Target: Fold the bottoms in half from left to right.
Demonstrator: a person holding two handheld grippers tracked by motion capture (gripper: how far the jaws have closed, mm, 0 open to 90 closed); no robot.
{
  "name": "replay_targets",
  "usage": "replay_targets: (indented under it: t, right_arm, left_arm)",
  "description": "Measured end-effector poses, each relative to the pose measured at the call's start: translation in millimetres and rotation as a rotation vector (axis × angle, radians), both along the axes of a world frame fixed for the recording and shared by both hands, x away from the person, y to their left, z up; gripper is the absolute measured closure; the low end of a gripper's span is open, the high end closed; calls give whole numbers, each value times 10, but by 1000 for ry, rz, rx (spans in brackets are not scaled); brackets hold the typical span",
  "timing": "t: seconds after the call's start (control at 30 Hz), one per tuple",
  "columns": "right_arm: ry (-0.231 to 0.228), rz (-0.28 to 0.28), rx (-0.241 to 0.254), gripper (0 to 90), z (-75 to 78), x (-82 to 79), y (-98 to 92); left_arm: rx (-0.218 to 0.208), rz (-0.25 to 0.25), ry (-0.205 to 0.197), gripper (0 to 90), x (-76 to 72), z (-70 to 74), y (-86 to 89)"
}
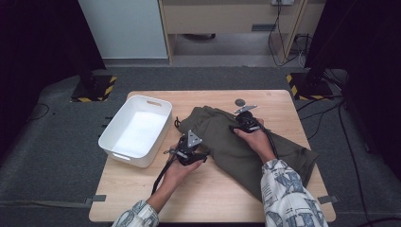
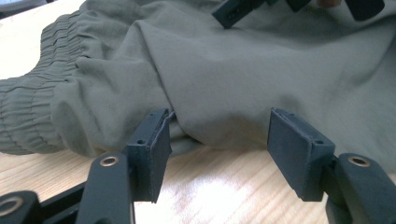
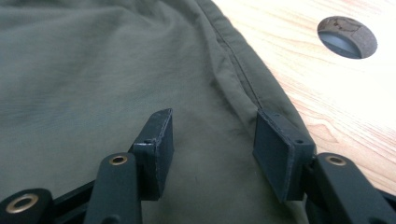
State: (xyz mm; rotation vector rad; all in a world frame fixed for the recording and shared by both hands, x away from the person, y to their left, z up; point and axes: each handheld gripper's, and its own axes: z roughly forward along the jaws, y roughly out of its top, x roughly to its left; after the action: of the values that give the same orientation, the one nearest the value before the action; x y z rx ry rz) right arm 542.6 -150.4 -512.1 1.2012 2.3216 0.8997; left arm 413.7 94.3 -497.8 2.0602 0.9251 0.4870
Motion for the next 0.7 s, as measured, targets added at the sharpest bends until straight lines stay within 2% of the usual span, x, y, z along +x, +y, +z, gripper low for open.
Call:
replay_targets:
  t: [0.1,0.17,0.2,0.27,0.37,0.6,0.7]
  right_arm:
    - [10,-8,-25,508,-65,44,36]
    - [22,-11,-37,545,-104,74,44]
    - [21,-12,-31,563,-108,79,43]
    - [21,-13,-18,590,-115,84,42]
    - [32,-10,-5,646,-115,77,28]
    - [59,-14,0,694,-98,1,-4]
    - [45,-28,10,706,-111,-64,-22]
  left_arm:
    - [-7,3,4,437,39,-21,-21]
    - [4,-10,17,468,63,-45,-39]
    - [15,-17,26,489,70,-58,-45]
    - [7,-24,47,534,85,-86,-55]
    - [26,-34,45,580,105,-119,-76]
    - [51,-18,75,607,195,-204,-44]
    - [61,-16,97,625,213,-239,-33]
